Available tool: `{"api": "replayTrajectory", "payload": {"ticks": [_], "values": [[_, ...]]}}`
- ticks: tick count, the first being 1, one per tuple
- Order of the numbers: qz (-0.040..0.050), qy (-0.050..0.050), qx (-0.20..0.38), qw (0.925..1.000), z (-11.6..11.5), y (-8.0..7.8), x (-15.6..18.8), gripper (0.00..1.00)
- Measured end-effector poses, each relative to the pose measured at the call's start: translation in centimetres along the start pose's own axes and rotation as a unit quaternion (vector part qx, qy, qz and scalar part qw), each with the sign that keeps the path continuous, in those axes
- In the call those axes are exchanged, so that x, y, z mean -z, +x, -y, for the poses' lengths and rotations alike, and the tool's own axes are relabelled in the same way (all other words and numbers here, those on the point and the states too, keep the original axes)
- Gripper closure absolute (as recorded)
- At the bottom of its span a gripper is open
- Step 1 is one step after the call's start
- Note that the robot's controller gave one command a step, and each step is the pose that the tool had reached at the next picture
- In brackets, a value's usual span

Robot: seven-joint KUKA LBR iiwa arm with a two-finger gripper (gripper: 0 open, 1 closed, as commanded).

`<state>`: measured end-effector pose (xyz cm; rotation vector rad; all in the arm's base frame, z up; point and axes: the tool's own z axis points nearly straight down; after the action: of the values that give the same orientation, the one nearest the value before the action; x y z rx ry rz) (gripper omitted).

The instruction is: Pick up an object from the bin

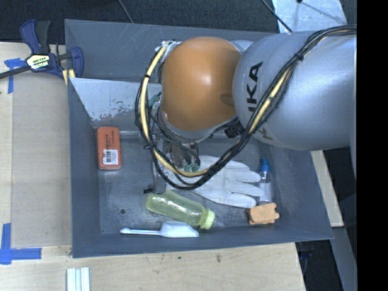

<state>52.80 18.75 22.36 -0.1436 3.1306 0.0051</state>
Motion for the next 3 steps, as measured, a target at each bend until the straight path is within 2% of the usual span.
{"api": "replayTrajectory", "payload": {"ticks": [1, 2, 3], "values": [[0.0, 0.001, 0.092, 0.9958, 1.9, -0.9, -6.5, 0.0], [-0.0005, 0.001, 0.117, 0.9932, 2.3, -1.0, -8.1, 0.0], [-0.0078, 0.0, 0.205, 0.9788, 2.4, -0.3, -7.4, 0.0]]}}
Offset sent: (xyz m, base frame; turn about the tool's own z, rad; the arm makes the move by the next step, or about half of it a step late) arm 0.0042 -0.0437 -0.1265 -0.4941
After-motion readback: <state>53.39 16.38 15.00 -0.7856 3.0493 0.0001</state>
